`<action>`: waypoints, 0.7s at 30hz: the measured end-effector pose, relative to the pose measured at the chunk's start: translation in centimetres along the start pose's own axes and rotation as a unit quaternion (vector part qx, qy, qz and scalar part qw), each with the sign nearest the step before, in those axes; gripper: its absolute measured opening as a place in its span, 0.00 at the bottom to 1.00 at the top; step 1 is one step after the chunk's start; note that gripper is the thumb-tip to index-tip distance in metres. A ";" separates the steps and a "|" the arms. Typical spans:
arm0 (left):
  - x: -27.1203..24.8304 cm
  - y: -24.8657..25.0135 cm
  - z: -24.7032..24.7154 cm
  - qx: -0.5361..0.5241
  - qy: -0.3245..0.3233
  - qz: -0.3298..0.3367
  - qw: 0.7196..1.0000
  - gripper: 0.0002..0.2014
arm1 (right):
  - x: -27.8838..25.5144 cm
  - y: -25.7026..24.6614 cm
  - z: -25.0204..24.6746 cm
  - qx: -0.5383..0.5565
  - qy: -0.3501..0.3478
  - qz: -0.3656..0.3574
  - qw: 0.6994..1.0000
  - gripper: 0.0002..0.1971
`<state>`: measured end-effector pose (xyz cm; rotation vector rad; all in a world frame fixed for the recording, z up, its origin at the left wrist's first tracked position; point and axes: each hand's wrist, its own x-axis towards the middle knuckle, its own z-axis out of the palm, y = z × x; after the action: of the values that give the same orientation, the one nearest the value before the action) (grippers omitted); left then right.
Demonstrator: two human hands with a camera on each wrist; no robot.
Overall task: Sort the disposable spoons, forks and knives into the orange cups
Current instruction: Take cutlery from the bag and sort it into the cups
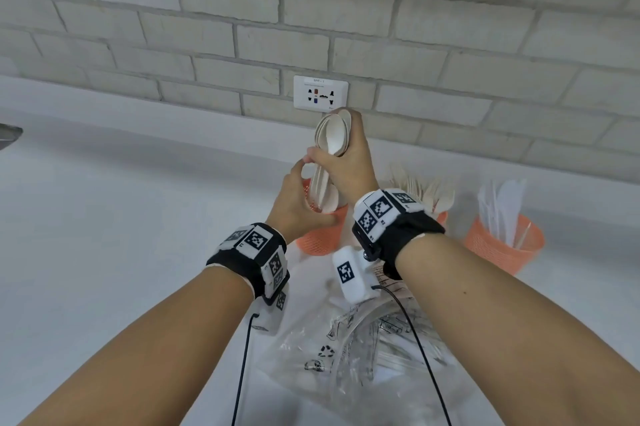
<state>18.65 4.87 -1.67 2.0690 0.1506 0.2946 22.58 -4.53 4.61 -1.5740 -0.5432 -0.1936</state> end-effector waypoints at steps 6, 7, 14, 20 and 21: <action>0.0 -0.5 0.3 -0.019 -0.002 -0.014 1.000 0.62 | -0.2 0.7 0.4 -0.029 -0.054 -0.004 0.998 0.28; -0.1 -0.5 0.2 -0.016 -0.002 -0.016 1.000 0.62 | -0.1 0.7 0.2 -0.030 -0.056 -0.005 0.998 0.29; -0.2 -0.3 0.2 -0.020 -0.001 -0.020 1.000 0.64 | -0.2 0.4 0.0 -0.328 -0.155 -0.054 0.930 0.15; -0.7 0.1 0.0 -0.030 -0.013 -0.028 0.999 0.63 | -1.1 -0.3 -0.8 -0.429 -0.298 0.027 0.852 0.21; -0.7 0.2 -0.1 -0.021 -0.015 -0.030 0.999 0.62 | -1.2 -0.9 -1.0 -0.419 -0.294 0.012 0.859 0.21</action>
<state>17.89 4.72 -1.55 2.0214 0.1870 0.2279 21.36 -5.77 5.01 -2.5206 -0.9975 0.1067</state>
